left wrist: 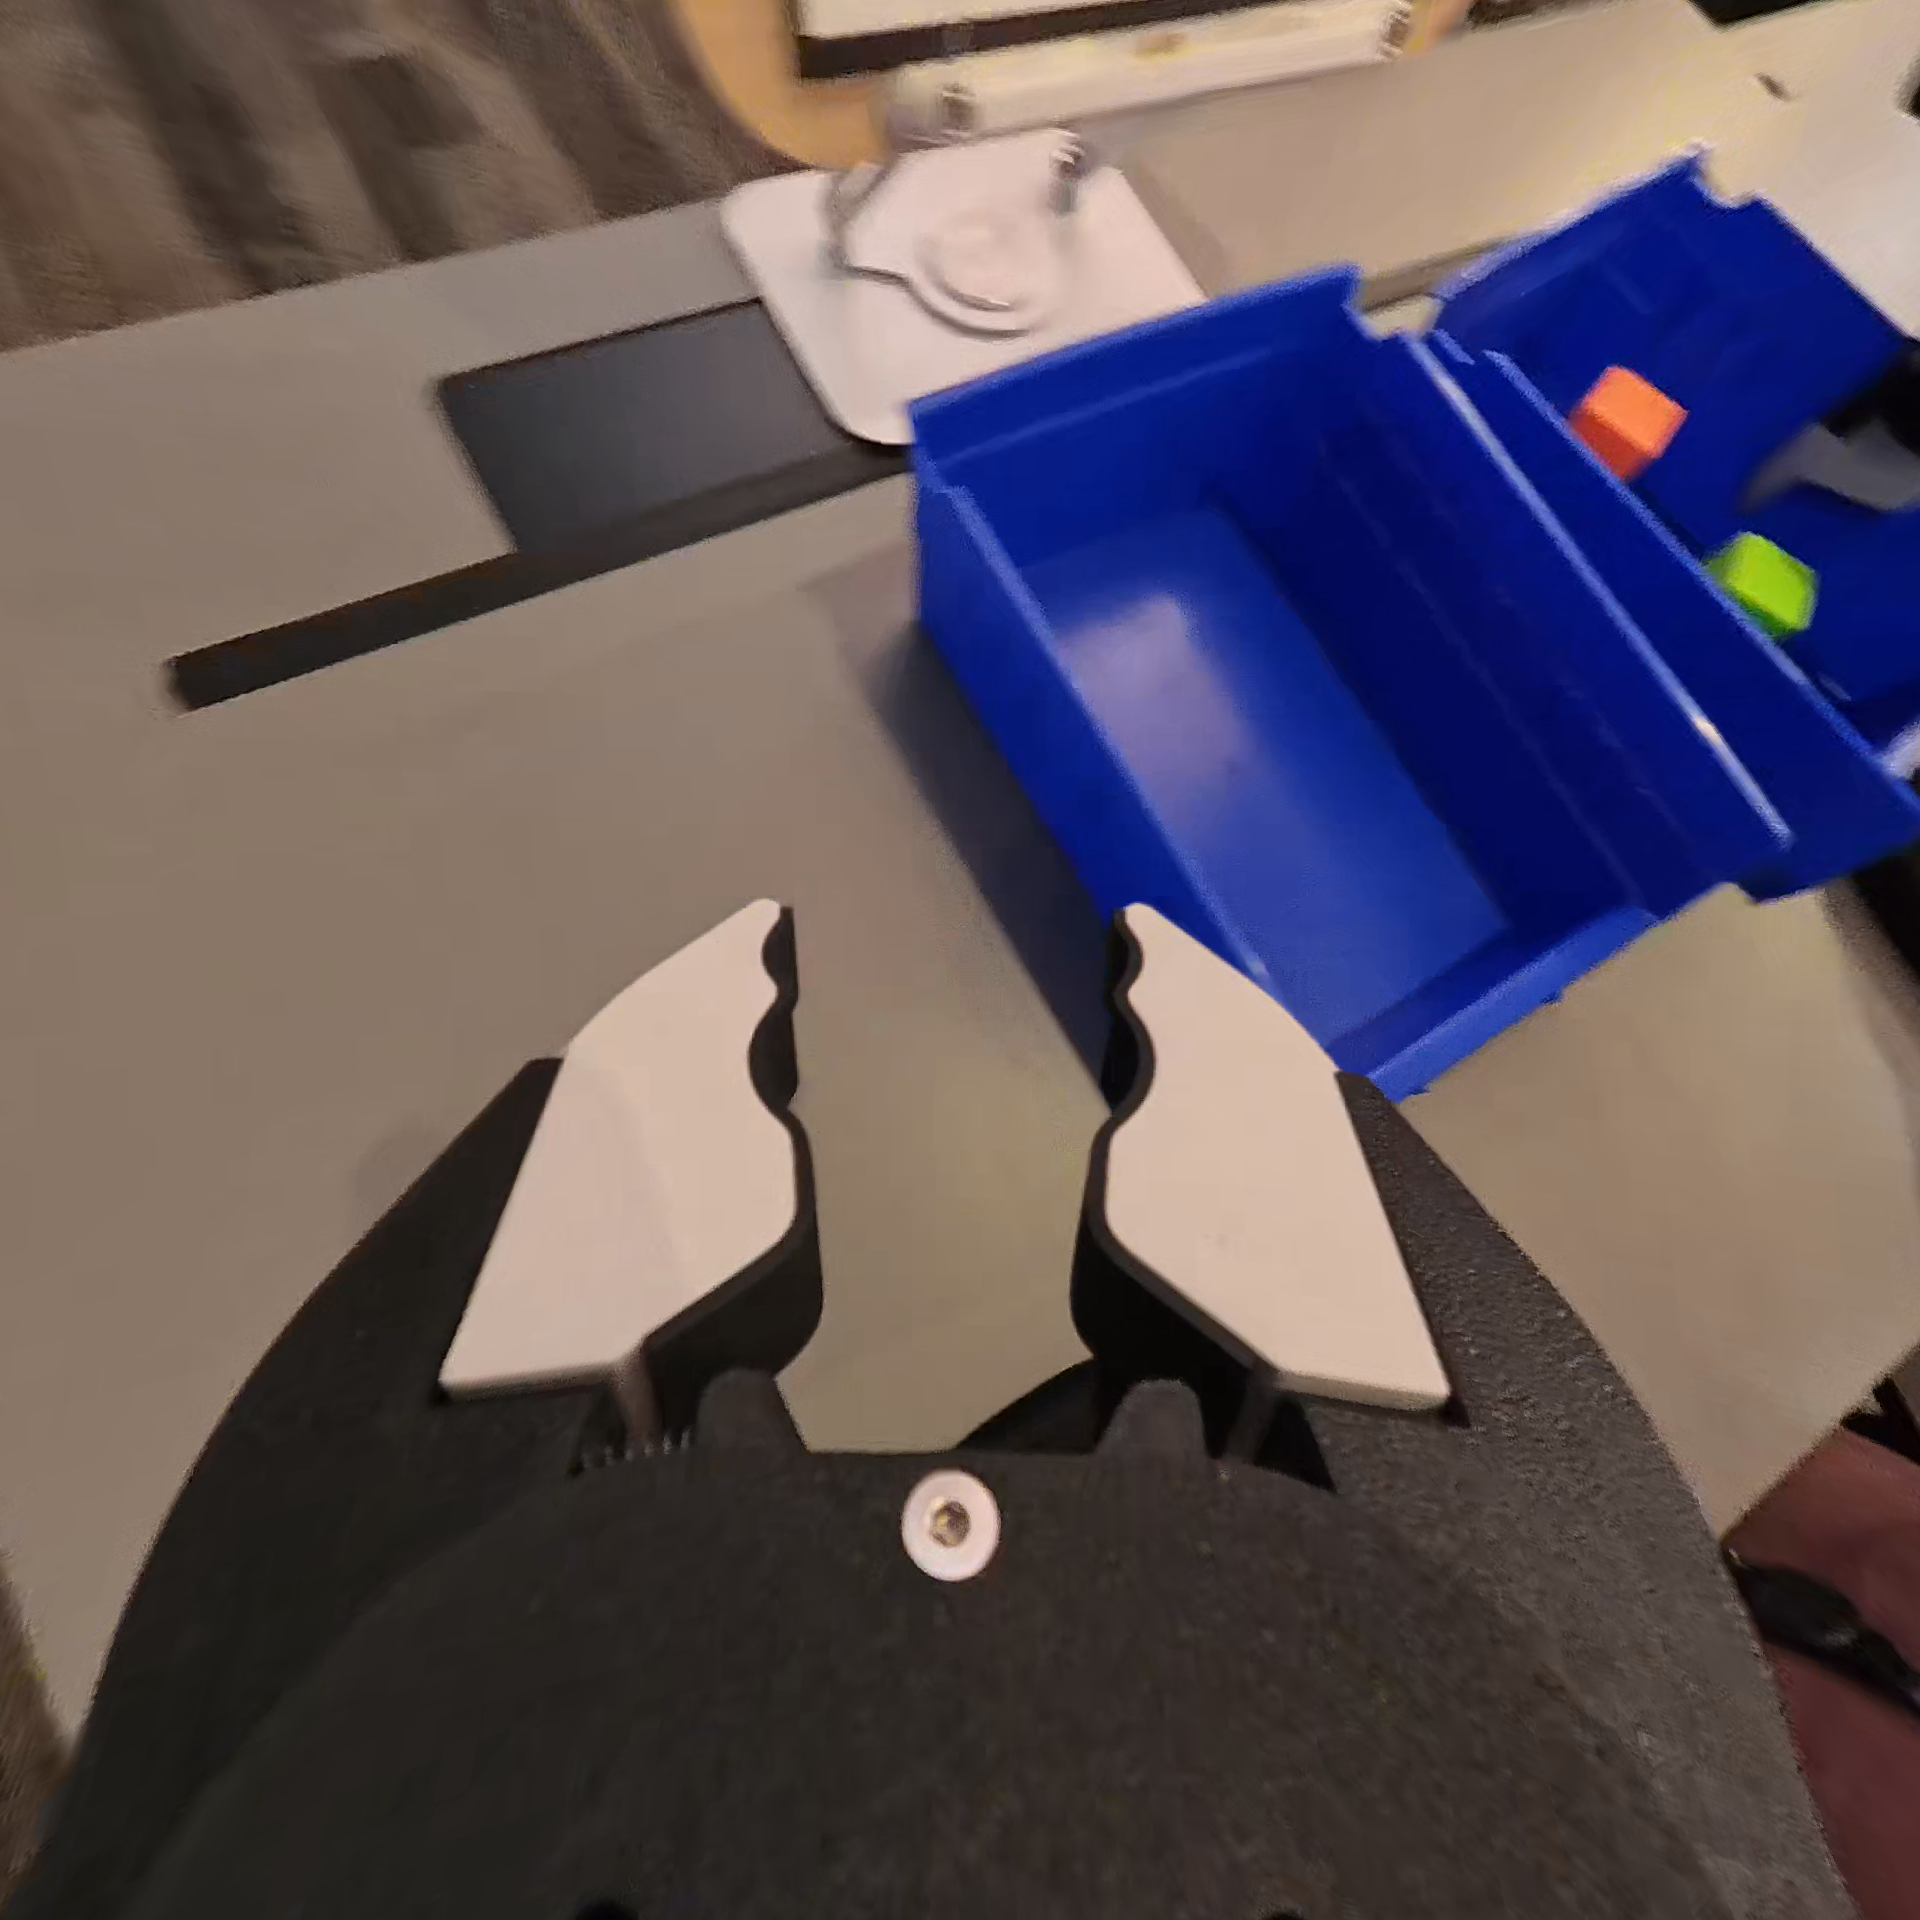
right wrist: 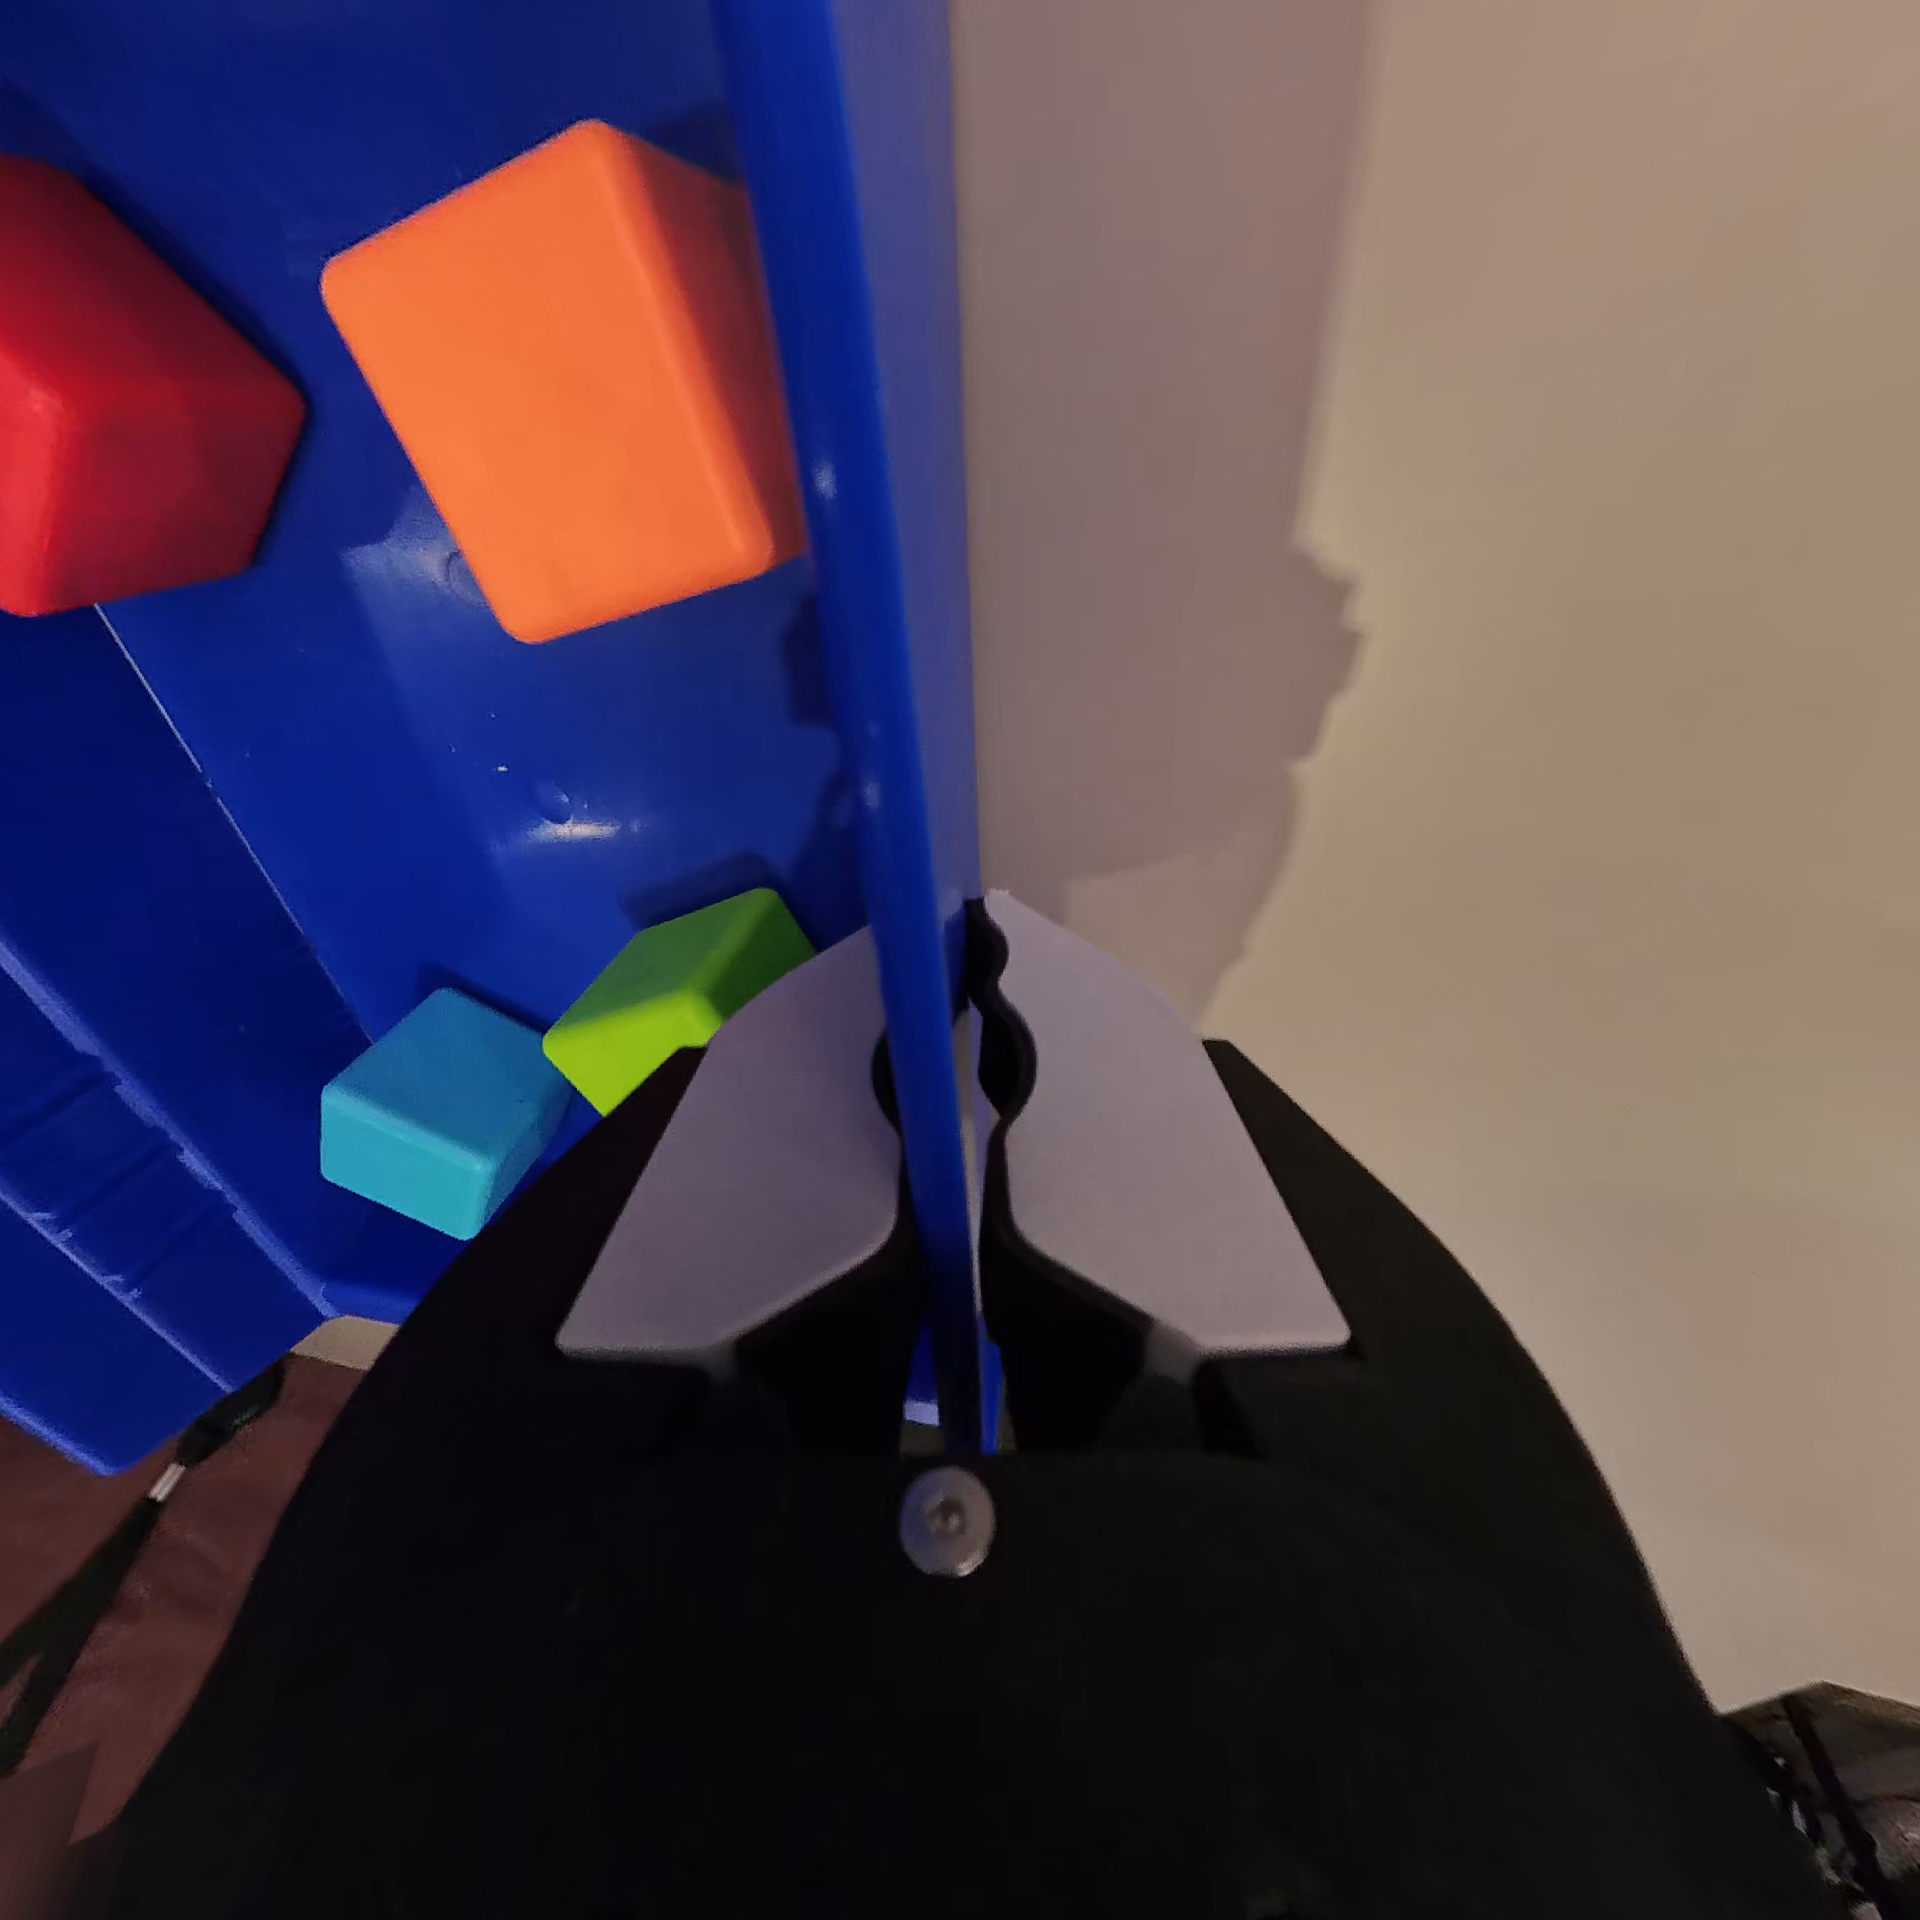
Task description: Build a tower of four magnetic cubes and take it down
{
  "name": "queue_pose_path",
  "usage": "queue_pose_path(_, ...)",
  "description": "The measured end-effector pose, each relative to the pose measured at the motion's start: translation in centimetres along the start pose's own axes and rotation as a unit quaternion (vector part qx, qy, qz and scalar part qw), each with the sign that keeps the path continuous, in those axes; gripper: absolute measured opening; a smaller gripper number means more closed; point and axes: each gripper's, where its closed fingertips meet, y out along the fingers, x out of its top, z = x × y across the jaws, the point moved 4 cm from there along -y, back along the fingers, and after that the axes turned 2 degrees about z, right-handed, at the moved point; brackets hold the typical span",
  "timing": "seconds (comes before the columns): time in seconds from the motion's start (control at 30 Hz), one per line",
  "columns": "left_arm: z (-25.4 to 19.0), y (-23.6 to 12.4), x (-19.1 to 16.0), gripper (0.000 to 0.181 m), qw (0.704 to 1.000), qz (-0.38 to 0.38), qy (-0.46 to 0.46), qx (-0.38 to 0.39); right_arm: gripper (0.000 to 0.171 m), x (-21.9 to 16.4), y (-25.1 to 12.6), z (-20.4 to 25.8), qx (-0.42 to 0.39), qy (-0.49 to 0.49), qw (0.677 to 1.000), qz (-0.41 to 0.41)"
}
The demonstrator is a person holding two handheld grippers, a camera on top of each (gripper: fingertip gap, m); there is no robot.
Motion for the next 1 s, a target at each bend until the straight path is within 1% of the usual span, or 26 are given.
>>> queue_pose_path(0.13,4.6,-3.6,-1.7,0.057,0.997,-0.021,-0.047,0.065,0.007,-1.4,-0.8,-1.7,0.025,0.010,1.000,0.005)
queue_pose_path(0.23,8.0,-5.6,-2.9,0.053,0.988,-0.047,-0.104,0.103,0.007,-2.2,-2.3,-2.2,0.047,0.019,0.999,-0.010)
queue_pose_path(0.3,9.5,-6.6,-3.6,0.052,0.983,-0.058,-0.126,0.118,0.007,-2.5,-4.4,-2.2,0.039,0.024,0.999,-0.021)
queue_pose_path(0.37,10.5,-7.3,-4.4,0.052,0.979,-0.057,-0.139,0.135,0.007,-2.5,-6.8,-1.5,0.014,0.021,0.999,-0.023)
queue_pose_path(0.47,11.6,-7.9,-5.3,0.053,0.974,-0.053,-0.156,0.153,0.007,-1.6,-10.6,1.2,-0.029,0.000,0.999,-0.018)
queue_pose_path(0.6,12.4,-8.1,-6.1,0.053,0.971,-0.043,-0.166,0.166,0.007,1.4,-14.7,7.7,-0.054,-0.041,0.997,-0.033)
queue_pose_path(0.67,12.7,-8.1,-6.5,0.053,0.969,-0.033,-0.172,0.175,0.007,3.1,-15.8,12.0,-0.045,-0.074,0.995,-0.042)
queue_pose_path(0.73,13.0,-8.2,-6.9,0.053,0.966,-0.021,-0.175,0.188,0.007,4.6,-16.2,17.0,-0.028,-0.110,0.993,-0.042)
queue_pose_path(0.87,13.3,-8.4,-7.5,0.053,0.964,-0.013,-0.180,0.193,0.007,7.0,-14.8,28.0,-0.007,-0.195,0.981,-0.018)
queue_pose_path(1.0,14.0,-9.3,-8.2,0.054,0.958,-0.019,-0.198,0.205,0.007,8.6,-11.2,38.8,0.001,-0.273,0.962,0.019)
